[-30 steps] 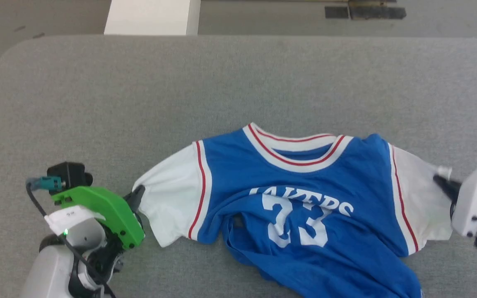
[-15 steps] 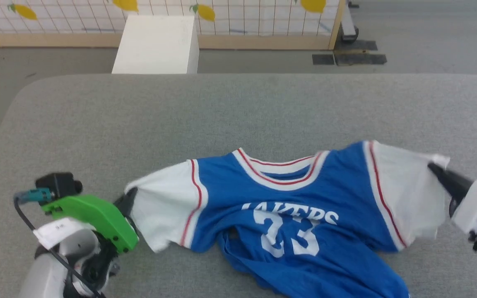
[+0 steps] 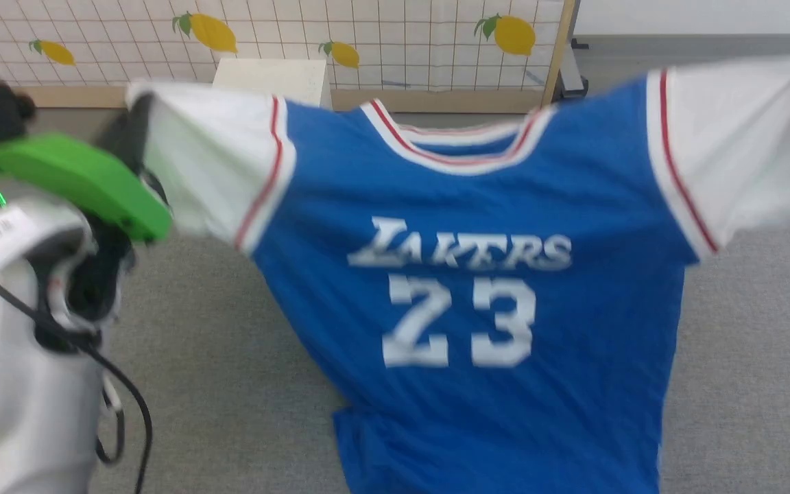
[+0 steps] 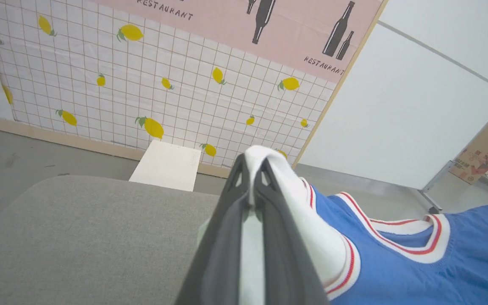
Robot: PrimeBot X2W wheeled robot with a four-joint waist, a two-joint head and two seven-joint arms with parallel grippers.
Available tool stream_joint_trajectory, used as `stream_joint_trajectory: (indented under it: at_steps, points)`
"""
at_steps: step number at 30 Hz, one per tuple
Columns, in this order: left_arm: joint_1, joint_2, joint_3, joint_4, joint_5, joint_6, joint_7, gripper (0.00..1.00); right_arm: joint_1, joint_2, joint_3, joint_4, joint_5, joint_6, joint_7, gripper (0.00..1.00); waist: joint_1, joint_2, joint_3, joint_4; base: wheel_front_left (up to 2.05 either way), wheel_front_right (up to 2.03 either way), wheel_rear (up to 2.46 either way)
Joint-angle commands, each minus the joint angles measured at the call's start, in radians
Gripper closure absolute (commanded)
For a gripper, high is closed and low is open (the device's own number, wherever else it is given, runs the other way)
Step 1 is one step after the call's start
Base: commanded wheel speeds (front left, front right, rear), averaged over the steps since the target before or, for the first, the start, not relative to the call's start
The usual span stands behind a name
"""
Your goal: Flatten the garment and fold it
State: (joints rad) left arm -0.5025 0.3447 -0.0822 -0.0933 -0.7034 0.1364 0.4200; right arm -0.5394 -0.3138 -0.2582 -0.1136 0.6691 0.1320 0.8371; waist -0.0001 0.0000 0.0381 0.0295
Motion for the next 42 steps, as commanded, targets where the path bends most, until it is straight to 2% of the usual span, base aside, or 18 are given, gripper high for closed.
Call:
stream_joint_trajectory:
  at_steps: [1,7,13,21,32,36,42]
  points:
    - [-0.051,0.012,0.006,0.002,0.023,-0.008,-0.018,1.0,-0.042,-0.008,-0.005,0.01,0.008,-0.001,-0.01,1.0,0.0001,0.0,0.004,-0.001,0.0,0.0,0.0]
    - [-0.217,0.032,0.008,0.03,0.05,-0.026,-0.048,1.0,-0.176,-0.02,-0.015,0.045,0.013,-0.001,-0.042,1.0,0.0001,0.0,0.021,-0.003,0.0,0.0,0.0]
    - [-0.379,0.057,-0.014,0.137,0.075,-0.053,-0.039,1.0,-0.307,-0.002,-0.015,0.122,-0.031,-0.001,-0.052,1.0,0.0001,0.0,0.069,-0.007,0.0,0.0,0.0]
    - [-0.639,0.079,-0.053,0.328,0.14,-0.083,-0.066,1.0,-0.592,0.053,0.008,0.276,-0.173,-0.001,-0.102,1.0,0.0001,0.0,0.233,-0.018,0.0,0.0,0.0]
    - [-1.006,0.093,-0.074,0.507,0.24,-0.078,-0.192,1.0,-1.029,0.148,-0.061,0.498,-0.383,-0.001,-0.263,1.0,0.0001,0.0,0.489,-0.03,0.0,0.0,0.0]
    - [-1.087,0.097,-0.076,0.552,0.261,-0.08,-0.25,1.0,-1.127,0.172,-0.084,0.557,-0.433,-0.001,-0.309,1.0,0.0001,0.0,0.547,-0.036,0.0,0.0,0.0]
    - [-1.128,0.095,-0.077,0.615,0.266,-0.09,-0.317,1.0,-1.189,0.183,-0.095,0.622,-0.455,-0.001,-0.345,1.0,0.0001,0.0,0.608,-0.038,0.0,0.0,0.0]
